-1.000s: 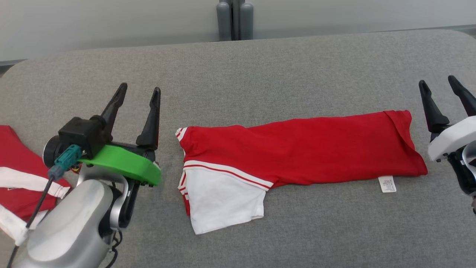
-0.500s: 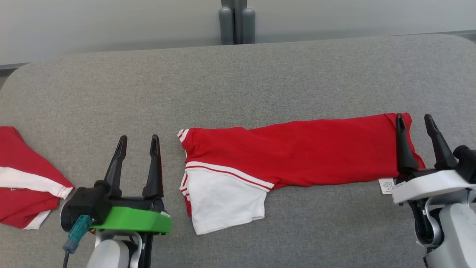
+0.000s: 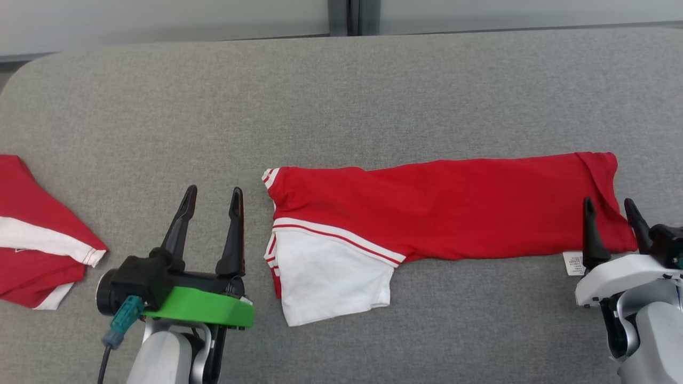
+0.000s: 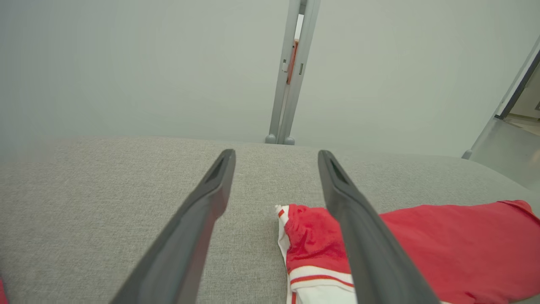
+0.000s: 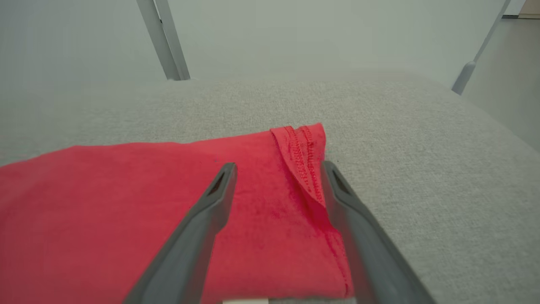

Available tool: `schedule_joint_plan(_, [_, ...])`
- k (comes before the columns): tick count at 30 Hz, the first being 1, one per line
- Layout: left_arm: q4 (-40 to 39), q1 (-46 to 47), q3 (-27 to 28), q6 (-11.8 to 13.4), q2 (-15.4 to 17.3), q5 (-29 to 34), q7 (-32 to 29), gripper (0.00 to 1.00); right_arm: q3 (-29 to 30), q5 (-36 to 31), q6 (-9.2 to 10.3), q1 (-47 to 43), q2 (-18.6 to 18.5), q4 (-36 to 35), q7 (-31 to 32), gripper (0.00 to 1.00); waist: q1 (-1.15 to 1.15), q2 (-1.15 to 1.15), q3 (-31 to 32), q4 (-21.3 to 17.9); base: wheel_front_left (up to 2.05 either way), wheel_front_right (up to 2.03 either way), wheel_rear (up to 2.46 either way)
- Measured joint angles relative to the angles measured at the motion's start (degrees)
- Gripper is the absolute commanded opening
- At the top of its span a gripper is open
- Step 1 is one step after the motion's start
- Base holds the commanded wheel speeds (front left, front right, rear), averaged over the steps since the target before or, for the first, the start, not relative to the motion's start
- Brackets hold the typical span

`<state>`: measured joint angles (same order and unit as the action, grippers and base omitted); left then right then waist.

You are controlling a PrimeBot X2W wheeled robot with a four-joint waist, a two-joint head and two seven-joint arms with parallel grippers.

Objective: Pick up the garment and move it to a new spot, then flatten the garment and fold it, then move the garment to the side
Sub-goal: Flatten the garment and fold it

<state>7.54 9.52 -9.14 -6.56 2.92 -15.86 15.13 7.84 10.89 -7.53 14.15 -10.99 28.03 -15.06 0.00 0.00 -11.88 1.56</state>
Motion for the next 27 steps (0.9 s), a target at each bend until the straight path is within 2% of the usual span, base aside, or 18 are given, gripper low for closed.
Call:
schedule_joint_plan(6, [1.1, 1.2, -1.1, -0.3, 0.0, -0.1, 0.0, 1.00, 5.1, -4.8, -0.01, 6.5, 0.2, 10.4, 0.0, 1.00, 0.00, 0.00, -3.0, 2.0, 0.00, 0.00, 0.00])
schedule_joint_plan(17, [1.8, 2.2, -1.7, -0.5, 0.0, 0.1, 0.0, 1.00, 16.2, -11.0, -0.01, 11.0, 1.2, 16.8, 0.0, 1.00, 0.00, 0.00, -4.3, 4.7, 0.00, 0.00, 0.00])
schedule_joint_plan(22, [2.1, 2.2, -2.0, -0.5, 0.0, 0.4, 0.0, 1.00, 18.3, -11.2, -0.04, 12.3, 1.7, 20.8, -0.2, 1.00, 0.00, 0.00, -4.1, 4.6, 0.00, 0.00, 0.00])
schedule_joint_plan(27, [2.3, 2.1, -2.3, -0.6, 0.0, 0.4, 0.0, 1.00, 17.3, -10.0, -0.02, 14.0, 1.9, 24.9, -0.5, 1.00, 0.00, 0.00, -3.8, 4.2, 0.00, 0.00, 0.00])
